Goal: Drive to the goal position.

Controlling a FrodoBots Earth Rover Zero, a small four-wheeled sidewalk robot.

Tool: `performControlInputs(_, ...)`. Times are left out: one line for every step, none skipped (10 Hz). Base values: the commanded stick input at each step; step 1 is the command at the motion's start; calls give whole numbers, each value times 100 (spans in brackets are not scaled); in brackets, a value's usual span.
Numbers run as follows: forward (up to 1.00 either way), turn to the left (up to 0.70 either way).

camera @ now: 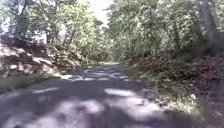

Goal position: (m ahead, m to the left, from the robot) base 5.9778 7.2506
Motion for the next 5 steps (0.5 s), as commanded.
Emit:
performControlInputs(45,0)
performControlInputs(45,0)
performControlInputs(45,0)
performControlInputs(45,0)
performControlInputs(45,0)
